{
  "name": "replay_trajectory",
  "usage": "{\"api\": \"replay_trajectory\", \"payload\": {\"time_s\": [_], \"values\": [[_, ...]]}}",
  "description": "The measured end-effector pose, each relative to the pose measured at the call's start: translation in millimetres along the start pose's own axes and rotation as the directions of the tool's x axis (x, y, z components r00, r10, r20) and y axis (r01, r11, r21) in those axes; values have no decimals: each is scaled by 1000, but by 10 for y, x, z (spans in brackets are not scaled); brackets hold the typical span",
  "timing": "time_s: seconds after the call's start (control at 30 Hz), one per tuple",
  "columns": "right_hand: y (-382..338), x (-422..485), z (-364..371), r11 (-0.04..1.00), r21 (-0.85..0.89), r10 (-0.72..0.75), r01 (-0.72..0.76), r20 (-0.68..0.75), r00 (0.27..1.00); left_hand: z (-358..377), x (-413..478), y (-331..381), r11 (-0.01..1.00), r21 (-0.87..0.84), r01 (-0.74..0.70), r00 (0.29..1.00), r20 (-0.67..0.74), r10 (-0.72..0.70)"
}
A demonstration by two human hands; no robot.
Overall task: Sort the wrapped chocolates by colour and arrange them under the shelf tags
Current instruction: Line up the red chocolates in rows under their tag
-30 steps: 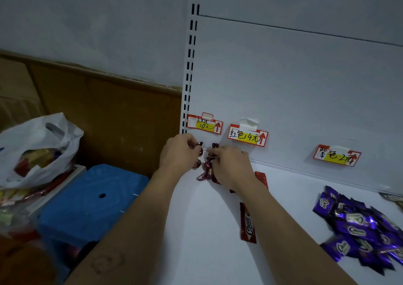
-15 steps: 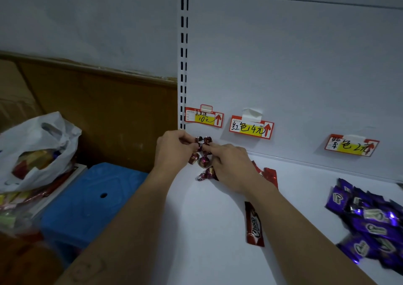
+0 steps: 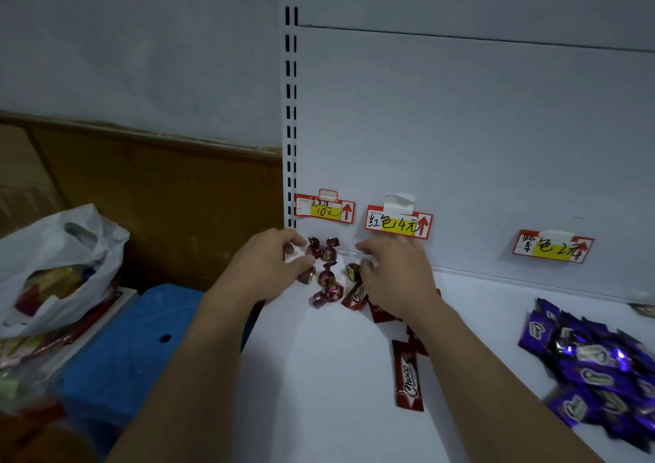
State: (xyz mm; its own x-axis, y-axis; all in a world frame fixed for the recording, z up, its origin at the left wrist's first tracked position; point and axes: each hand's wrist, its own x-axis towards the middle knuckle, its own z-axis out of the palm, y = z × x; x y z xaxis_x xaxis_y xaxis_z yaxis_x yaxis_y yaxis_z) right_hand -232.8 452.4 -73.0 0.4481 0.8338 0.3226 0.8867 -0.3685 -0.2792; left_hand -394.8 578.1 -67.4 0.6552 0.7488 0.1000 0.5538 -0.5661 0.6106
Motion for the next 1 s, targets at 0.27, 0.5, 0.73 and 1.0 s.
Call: {"api": "replay_trajectory", "payload": {"time_s": [0.27,0.5,0.73,1.0], "values": [[4,-77,63,998,-33,-49,53,113,992,24,-57,6,999,34,-38,990,140,33],[-51,-45,40,990,143,-16,17,-6,1000,55,-74,64,997,-71,-16,999,-31,14],[-185,39,60,988,152,-24,25,-12,1000,147,-14,80,993,-117,-8,997,-83,-1],[-256,87,122,983,184,-6,-6,64,998,108,22,76,998,-57,-27,998,-51,24]]}}
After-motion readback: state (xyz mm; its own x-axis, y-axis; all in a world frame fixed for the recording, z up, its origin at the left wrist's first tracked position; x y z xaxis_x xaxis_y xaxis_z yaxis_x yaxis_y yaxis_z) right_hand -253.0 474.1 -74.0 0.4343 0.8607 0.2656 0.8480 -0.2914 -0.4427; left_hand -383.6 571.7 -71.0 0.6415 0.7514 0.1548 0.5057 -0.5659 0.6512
